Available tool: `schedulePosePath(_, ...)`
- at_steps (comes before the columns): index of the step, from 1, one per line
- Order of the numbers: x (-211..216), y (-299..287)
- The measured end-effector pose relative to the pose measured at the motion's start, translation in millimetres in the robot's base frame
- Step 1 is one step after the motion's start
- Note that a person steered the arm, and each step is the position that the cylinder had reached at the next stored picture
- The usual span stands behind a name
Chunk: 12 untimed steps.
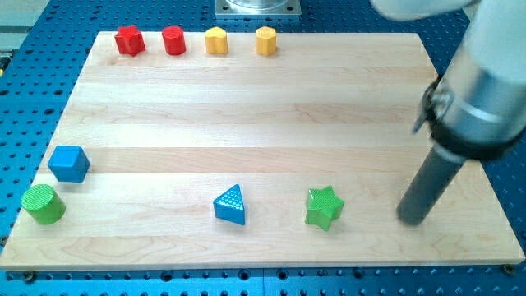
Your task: Move the blue triangle vertically below the yellow heart
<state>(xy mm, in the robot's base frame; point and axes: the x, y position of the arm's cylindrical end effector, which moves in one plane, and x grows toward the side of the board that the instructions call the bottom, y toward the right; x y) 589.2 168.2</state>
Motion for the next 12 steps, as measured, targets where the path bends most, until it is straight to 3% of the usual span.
schedulePosePath(1, 10.8, -90.0)
schedulePosePath(2, -10.6, -191.1)
schedulePosePath(4, -6.1, -230.5)
schedulePosePath(5, -53.1, -274.7)
schedulePosePath(6, -105.3, -278.6)
schedulePosePath(7, -46.9, -280.9)
schedulePosePath(8, -31.9, -222.6)
schedulePosePath(9, -61.7, -208.1)
schedulePosePath(11, -37.9, -237.8)
schedulePosePath(12, -78.3, -285.0)
